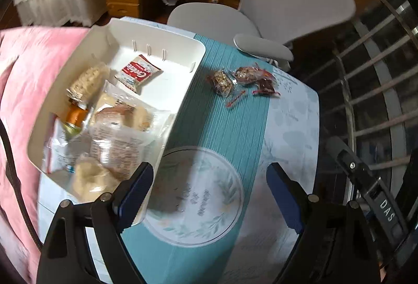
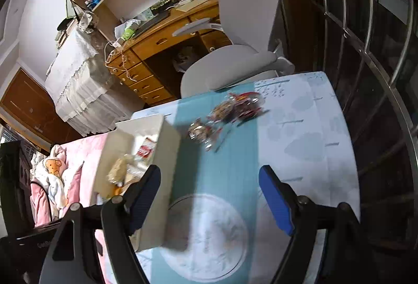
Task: Organize snacks
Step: 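Move both grippers to the small nut bags on the cloth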
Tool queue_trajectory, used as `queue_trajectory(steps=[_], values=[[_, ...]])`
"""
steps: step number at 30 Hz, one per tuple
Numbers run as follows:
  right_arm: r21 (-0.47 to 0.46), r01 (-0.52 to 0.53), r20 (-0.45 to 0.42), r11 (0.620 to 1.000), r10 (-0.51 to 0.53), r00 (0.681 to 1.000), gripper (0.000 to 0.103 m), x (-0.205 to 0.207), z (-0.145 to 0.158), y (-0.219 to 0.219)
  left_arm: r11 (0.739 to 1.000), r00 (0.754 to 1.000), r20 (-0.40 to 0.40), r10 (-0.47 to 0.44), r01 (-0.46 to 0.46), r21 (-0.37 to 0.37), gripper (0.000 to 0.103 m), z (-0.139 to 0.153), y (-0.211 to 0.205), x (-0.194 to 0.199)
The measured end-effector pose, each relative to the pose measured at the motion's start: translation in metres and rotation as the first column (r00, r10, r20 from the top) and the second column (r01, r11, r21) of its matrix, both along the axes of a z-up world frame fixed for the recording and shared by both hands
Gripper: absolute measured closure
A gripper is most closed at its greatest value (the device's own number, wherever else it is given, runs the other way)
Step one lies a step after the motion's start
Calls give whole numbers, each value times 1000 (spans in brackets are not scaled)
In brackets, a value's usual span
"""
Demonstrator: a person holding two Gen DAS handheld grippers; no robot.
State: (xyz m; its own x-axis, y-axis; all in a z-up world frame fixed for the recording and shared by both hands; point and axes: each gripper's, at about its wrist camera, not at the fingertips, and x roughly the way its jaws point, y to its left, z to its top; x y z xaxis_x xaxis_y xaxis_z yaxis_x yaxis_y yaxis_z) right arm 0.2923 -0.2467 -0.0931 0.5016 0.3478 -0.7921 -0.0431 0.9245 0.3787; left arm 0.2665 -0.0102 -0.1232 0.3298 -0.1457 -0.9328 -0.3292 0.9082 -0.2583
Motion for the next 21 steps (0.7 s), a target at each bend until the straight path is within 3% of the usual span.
queue_trajectory(steps=[9, 16, 21], values=[[-88, -6, 54, 996, 10, 999, 25, 59, -29, -27, 997, 996, -50, 74, -76, -34, 16, -51, -26, 58], [-177, -65, 143, 982, 91, 985, 25, 94, -60, -24, 976, 978, -11, 207, -207, -68, 16, -87, -28, 94], [-190, -92, 194, 977, 129, 972, 25, 115, -84, -22, 959, 960, 3, 280, -280, -45, 16, -101, -25, 113]])
